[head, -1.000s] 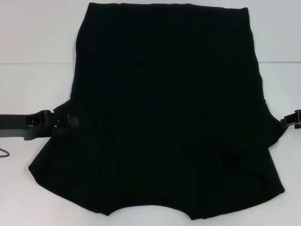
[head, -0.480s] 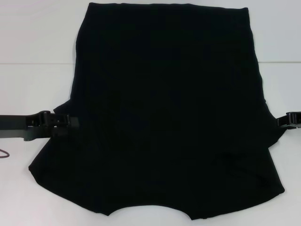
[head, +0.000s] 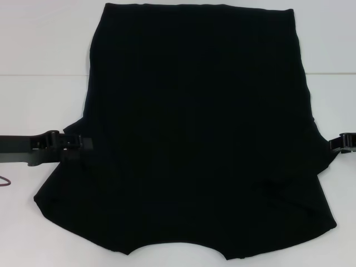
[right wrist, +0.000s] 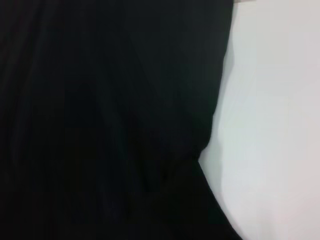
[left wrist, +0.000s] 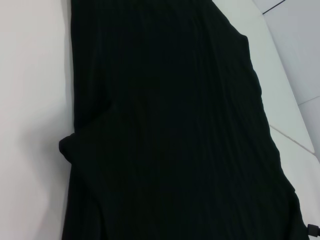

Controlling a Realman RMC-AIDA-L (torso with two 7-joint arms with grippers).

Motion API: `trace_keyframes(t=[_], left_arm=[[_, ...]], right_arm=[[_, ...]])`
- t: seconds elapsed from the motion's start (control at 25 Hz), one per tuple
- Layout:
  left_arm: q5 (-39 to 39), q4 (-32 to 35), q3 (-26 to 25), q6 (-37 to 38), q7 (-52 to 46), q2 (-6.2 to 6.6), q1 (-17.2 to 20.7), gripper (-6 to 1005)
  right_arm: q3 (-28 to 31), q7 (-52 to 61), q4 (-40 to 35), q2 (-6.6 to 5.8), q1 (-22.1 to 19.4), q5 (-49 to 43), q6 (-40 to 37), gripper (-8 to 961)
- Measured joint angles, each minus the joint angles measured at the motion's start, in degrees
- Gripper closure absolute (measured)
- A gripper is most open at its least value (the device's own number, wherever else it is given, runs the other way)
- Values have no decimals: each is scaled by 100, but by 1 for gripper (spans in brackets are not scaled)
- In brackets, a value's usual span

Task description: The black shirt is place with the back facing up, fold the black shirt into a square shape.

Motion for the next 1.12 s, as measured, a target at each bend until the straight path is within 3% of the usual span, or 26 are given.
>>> trace_keyframes(t=[0.28, 0.4, 0.6, 1.12], left_arm=[[0, 0, 0, 0, -25, 0, -3, 464], [0, 0, 0, 0, -35, 0, -3, 464], [-2, 0, 0, 0, -38, 0, -3, 465], [-24, 0, -12, 0, -14, -8, 9, 466]], right_arm=[[-30, 3, 124, 45, 74, 0, 147, 541], [-31, 3, 159, 47, 88, 0, 167, 745], [-23, 3, 161, 27, 72, 0, 166, 751], [-30, 137, 166, 12, 95, 0, 135, 887]])
